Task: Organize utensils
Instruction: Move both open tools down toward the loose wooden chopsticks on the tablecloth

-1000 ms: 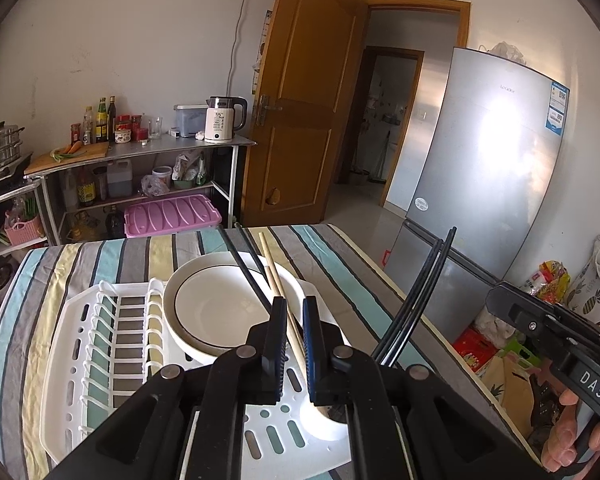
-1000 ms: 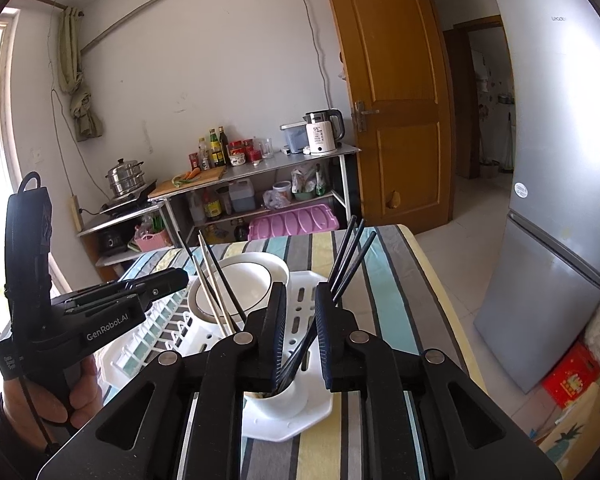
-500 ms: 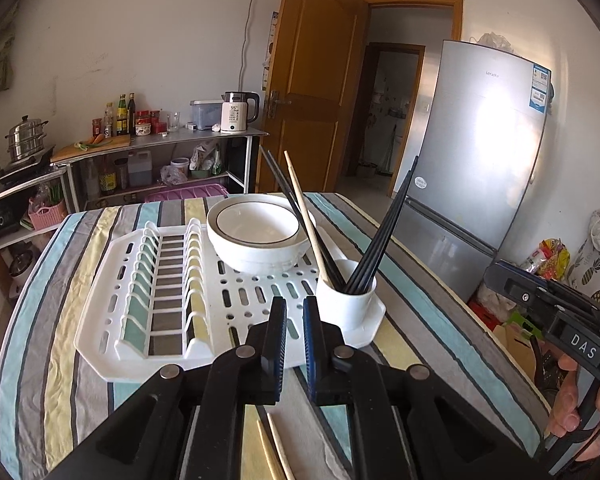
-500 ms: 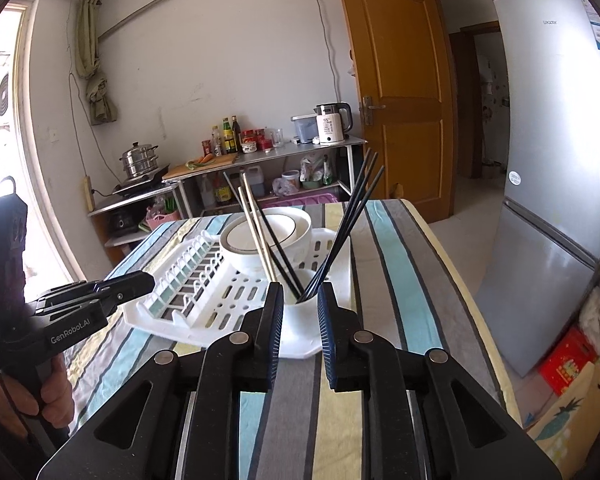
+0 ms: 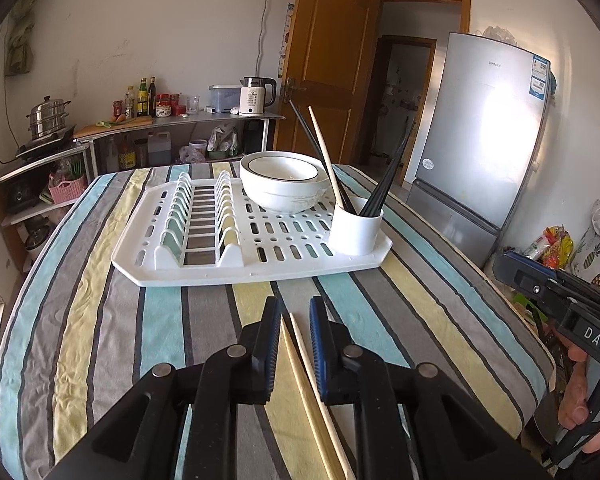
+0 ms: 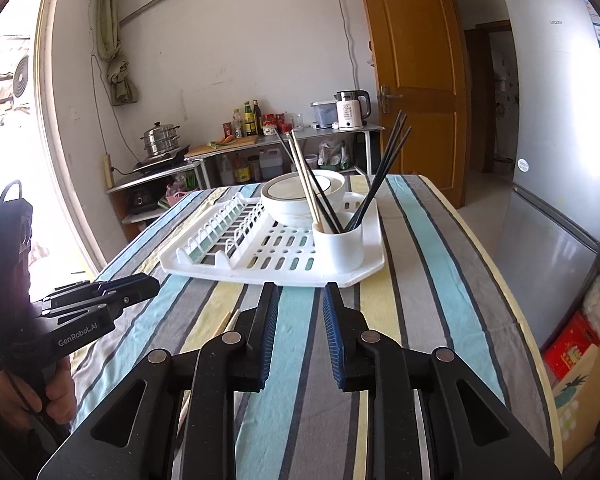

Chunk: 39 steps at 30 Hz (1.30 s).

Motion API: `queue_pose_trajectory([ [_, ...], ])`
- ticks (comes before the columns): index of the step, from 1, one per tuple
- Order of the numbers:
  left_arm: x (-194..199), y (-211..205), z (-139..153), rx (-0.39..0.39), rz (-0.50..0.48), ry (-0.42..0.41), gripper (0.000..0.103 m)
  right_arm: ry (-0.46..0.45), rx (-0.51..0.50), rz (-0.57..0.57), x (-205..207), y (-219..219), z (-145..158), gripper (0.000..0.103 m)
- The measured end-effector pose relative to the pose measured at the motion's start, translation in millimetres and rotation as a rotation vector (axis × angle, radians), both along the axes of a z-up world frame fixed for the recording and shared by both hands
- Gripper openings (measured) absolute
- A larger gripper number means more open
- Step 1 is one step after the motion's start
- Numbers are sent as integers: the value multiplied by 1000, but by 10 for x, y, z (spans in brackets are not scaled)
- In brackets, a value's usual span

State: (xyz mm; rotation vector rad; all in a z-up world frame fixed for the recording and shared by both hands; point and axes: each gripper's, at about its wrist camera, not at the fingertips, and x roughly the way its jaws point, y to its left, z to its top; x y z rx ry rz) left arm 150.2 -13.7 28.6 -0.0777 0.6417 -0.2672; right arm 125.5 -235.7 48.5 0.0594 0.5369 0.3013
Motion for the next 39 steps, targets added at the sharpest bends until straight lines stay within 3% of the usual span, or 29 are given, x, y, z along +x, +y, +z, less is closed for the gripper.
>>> queue_pose_trajectory([
  [6, -62, 34, -156, 2, -4, 38, 24, 29, -2, 19, -69, 93, -143, 24],
  [21, 297, -138, -773, 47, 6, 241, 24, 83, 6, 34, 71, 112, -389, 24],
  [39, 356, -187, -805, 194, 22, 239, 27, 105, 9, 51, 110, 155, -465, 24],
])
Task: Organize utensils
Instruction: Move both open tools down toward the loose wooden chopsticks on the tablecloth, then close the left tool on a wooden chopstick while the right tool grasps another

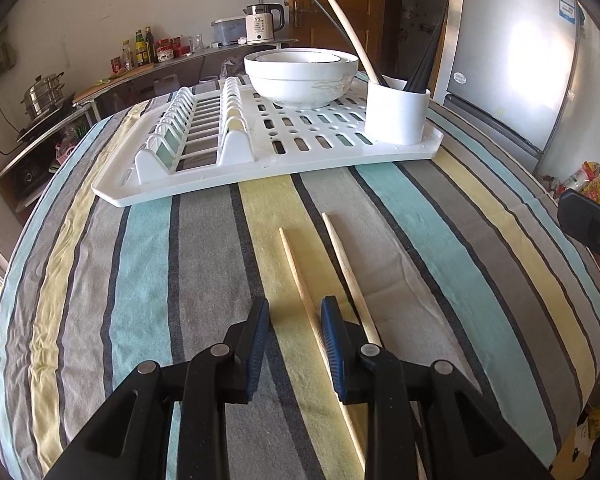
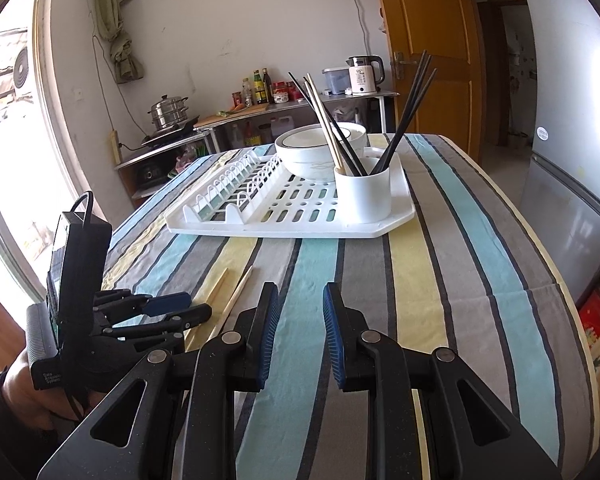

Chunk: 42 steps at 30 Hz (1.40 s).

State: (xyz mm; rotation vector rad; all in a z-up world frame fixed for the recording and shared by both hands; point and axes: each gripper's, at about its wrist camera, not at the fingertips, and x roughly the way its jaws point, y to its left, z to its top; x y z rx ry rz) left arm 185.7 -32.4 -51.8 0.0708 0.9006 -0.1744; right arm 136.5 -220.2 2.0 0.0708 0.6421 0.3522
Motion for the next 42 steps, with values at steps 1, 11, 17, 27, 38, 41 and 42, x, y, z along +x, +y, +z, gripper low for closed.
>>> queue_pose_trajectory([
  [1, -5, 40, 3, 1, 4, 0, 27, 4, 1, 1, 8, 7, -8, 24],
  [11, 16, 379, 15, -17, 38, -6, 18, 76, 3, 65, 204, 318, -168, 24],
  [17, 47, 567, 14, -20, 48, -7, 13, 153, -12, 126, 442, 669, -355, 24],
  [27, 195, 788, 18, -123, 92, 28, 13, 239, -89, 146, 800, 1018, -587, 24],
  [38, 418, 627, 3, -37, 95, 8, 13, 246, -161, 141, 941, 981, -572, 12],
  [41, 449, 587, 3, -9, 85, 4, 13, 240, -194, 146, 956, 1034, -568, 12],
  [42, 460, 578, 2, 0, 81, 2, 13, 243, -197, 144, 969, 1046, -568, 12],
])
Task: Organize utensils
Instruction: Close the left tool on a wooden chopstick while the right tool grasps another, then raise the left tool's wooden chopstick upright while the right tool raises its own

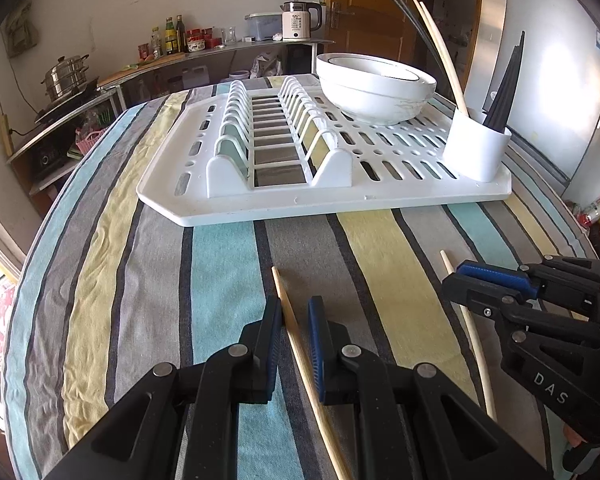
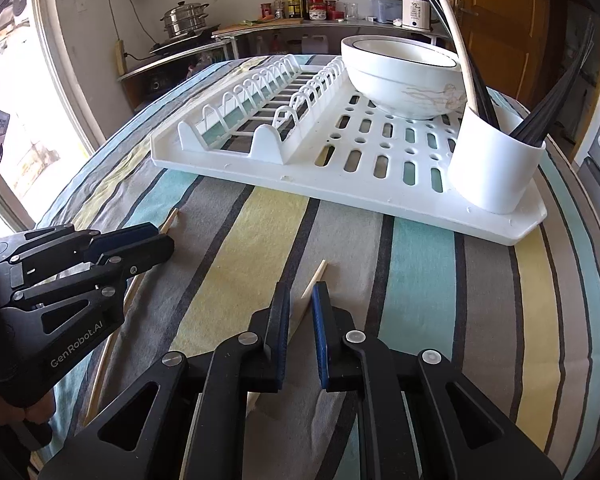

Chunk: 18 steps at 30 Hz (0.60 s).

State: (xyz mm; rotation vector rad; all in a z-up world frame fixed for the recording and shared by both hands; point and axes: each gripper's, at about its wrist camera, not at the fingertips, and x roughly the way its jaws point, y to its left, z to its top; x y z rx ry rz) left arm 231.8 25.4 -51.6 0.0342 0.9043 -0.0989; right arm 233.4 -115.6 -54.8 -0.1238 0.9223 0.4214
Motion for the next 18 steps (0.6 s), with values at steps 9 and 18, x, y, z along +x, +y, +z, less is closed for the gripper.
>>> queue_pose_trajectory([
  [9, 59, -8, 1, 12, -3, 6, 5, 15, 10, 2, 88, -8, 1, 5],
  [18, -55, 7, 283, -75, -25, -32, 5, -64, 111, 4, -60, -227, 365, 5],
])
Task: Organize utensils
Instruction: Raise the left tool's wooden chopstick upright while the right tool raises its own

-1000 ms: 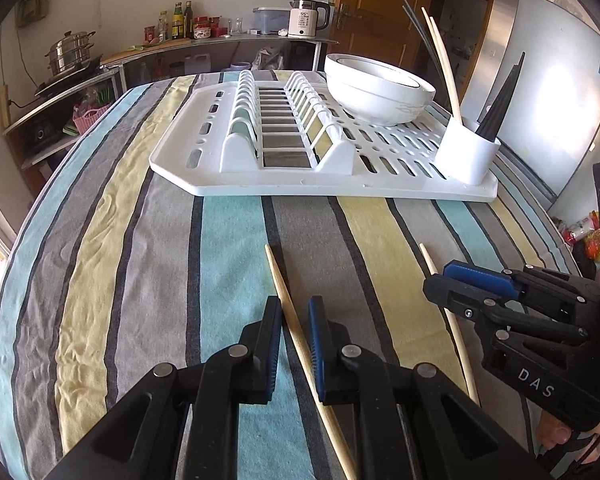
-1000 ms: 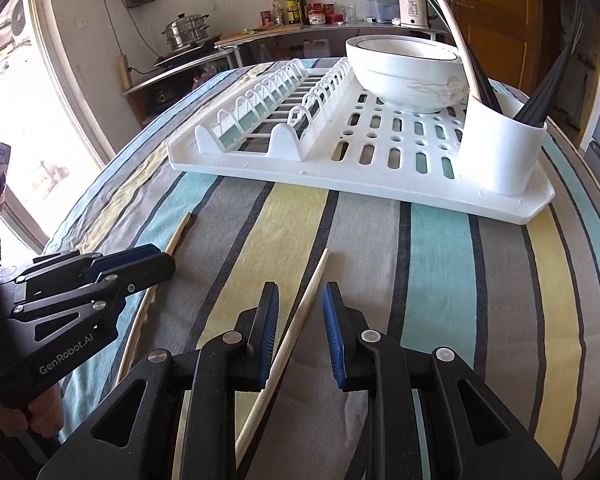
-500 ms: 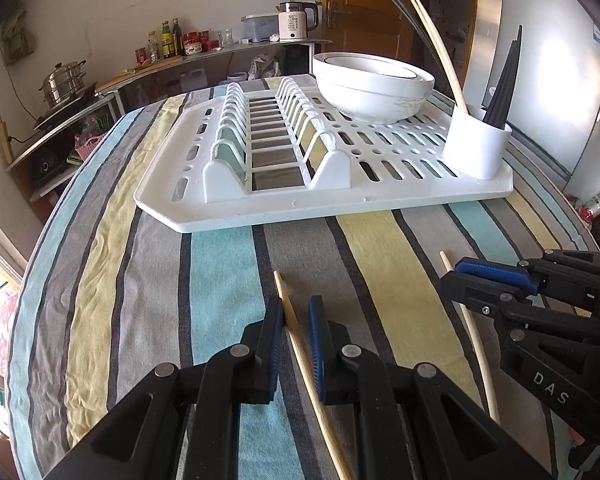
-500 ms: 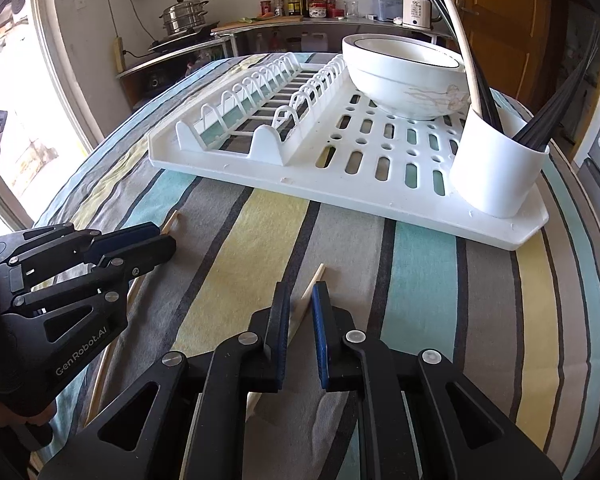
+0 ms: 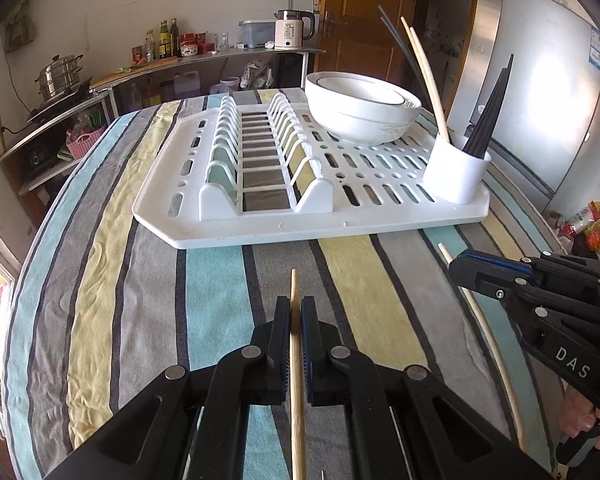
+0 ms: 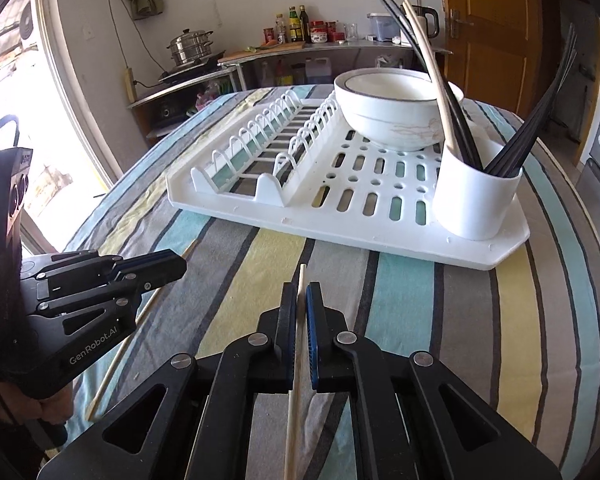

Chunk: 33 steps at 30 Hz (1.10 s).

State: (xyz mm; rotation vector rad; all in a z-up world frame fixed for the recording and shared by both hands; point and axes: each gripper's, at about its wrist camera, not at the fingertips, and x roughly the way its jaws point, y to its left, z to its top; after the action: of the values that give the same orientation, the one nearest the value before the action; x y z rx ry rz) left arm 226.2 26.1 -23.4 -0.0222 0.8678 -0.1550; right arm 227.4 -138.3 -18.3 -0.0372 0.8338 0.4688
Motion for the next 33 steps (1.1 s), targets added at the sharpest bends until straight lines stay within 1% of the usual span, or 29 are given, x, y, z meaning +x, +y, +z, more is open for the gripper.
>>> queue_pose_trajectory([
  [4, -116, -22, 336, -31, -24, -73, 5, -73, 43, -2, -118, -120, 299, 5],
  [8, -239, -44, 673, -44, -44, -152, 5, -148, 76, -15, -264, -244, 586, 5],
  [11, -332, -28, 877, -66, -51, -194, 5, -195, 96, -28, -358, -331, 766, 5],
  [15, -465, 8, 1074, -92, -50, -243, 5, -245, 118, -45, -503, -450, 926, 5],
  [19, -556, -19, 1152, -93, -61, -266, 5, -273, 131, -61, -592, -534, 1007, 5],
  [25, -570, -123, 1131, -86, -90, -260, 5, -283, 138, -72, -624, -611, 1034, 4],
  [29, -540, -188, 1188, -92, -108, -271, 5, -296, 144, -83, -607, -672, 1077, 4],
  [33, -416, -297, 1270, -102, -133, -279, 5, -307, 147, -102, -542, -746, 1115, 4],
])
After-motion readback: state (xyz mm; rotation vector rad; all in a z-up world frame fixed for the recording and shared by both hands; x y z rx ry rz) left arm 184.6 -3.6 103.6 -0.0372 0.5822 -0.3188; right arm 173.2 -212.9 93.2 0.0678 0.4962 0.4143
